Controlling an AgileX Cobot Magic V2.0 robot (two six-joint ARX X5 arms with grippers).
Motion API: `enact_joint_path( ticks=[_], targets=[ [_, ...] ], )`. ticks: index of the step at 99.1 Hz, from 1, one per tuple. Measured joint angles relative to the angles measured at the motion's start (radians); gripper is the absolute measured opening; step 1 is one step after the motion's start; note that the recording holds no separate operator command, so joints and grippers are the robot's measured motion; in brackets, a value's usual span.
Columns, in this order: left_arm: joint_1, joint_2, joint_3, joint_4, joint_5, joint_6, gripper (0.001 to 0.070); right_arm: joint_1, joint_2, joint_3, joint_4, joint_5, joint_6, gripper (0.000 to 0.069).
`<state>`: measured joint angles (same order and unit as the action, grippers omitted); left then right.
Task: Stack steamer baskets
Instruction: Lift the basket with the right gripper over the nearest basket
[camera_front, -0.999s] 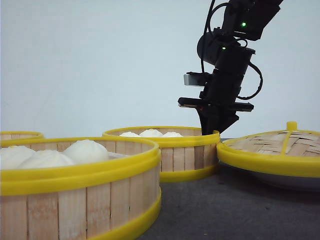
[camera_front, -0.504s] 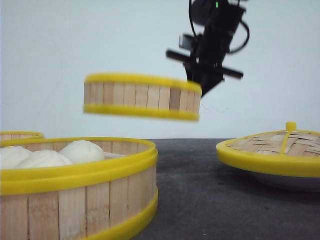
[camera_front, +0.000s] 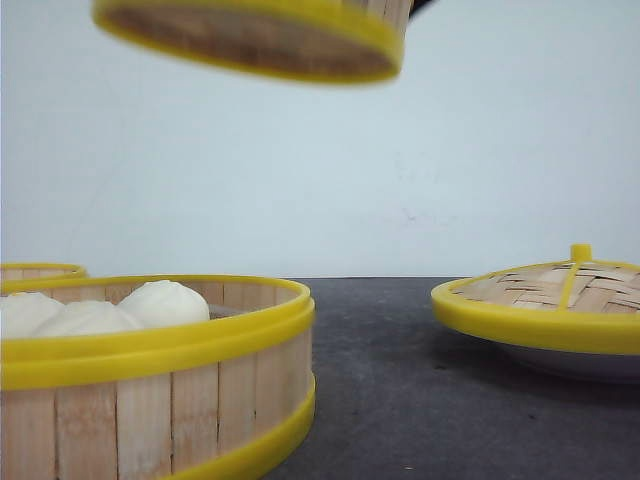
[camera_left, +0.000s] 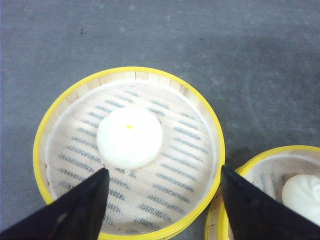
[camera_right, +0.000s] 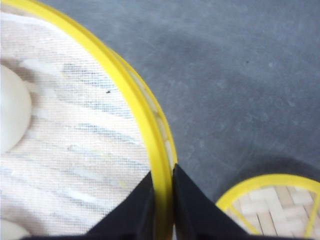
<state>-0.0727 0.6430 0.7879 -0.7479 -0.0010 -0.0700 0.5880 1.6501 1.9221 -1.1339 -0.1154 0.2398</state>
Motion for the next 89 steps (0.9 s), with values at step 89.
enact_joint_path(
  ticks=[89],
  targets=[
    [0.000,0.000,0.000,0.000,0.000,0.000,0.0428,0.243,-0.022,-0.440,0.291,0.022,-0.007,0.0023]
  ],
)
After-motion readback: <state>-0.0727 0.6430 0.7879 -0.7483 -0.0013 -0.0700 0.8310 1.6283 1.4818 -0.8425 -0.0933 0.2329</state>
